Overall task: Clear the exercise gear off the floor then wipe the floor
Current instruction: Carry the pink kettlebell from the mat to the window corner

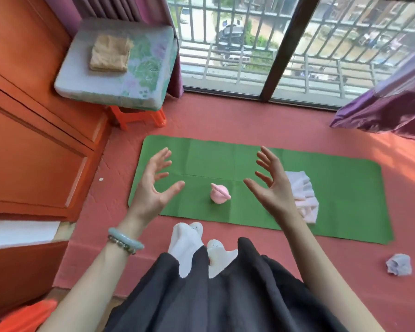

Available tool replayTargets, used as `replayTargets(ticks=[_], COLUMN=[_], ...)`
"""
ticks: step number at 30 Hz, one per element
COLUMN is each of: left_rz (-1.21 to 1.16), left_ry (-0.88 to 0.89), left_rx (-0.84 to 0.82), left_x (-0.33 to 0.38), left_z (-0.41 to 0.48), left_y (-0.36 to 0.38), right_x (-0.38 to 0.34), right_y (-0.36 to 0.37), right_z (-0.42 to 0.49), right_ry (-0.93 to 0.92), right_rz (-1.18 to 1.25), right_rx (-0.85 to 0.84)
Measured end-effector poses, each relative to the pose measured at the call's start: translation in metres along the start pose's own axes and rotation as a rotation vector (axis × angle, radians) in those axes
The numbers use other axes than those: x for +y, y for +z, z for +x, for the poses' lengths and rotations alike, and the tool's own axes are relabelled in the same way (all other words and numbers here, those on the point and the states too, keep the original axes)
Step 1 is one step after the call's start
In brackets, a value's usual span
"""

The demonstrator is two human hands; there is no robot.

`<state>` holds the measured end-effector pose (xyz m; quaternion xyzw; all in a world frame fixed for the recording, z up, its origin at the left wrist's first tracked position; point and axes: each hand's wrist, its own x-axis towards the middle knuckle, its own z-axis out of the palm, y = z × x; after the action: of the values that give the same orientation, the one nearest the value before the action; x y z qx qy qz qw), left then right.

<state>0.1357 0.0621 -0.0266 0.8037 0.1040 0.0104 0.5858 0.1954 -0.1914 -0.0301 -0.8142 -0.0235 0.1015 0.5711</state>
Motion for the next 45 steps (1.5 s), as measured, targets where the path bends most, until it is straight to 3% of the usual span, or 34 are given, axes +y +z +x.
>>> replayTargets(ticks=[5, 13, 23, 31, 35, 39, 43, 45], left_rz=[0.062, 0.382, 0.809, 1.025, 1.02, 1.007, 0.938, 0.882], left_ry=[0.006, 0.017, -0.031, 0.066, 0.122, 0.304, 0.323, 0.349], left_rx=[-0.165, -0.42, -0.684, -0.772, -0.745, -0.692, -0.643, -0.601], left_x=[-0.018, -0.088, -0.291, -0.5, -0.585, -0.64, -0.672, -0.68], left_z=[0.051, 0.121, 0.189, 0.215, 0.223, 0.243, 0.261, 0.266], left_y=[-0.005, 0.027, 0.136, 0.212, 0.249, 0.285, 0.312, 0.322], right_x=[0.014, 0.065, 0.275, 0.489, 0.578, 0.643, 0.685, 0.695], right_y=[0.012, 0.015, 0.065, 0.141, 0.179, 0.206, 0.225, 0.232], right_z=[0.013, 0.048, 0.115, 0.162, 0.177, 0.194, 0.21, 0.217], right_ry=[0.101, 0.254, 0.415, 0.467, 0.481, 0.474, 0.387, 0.342], right_rz=[-0.026, -0.184, -0.394, -0.476, -0.492, -0.496, -0.529, -0.536], right_rx=[0.089, -0.011, -0.204, -0.32, -0.346, -0.342, -0.404, -0.355])
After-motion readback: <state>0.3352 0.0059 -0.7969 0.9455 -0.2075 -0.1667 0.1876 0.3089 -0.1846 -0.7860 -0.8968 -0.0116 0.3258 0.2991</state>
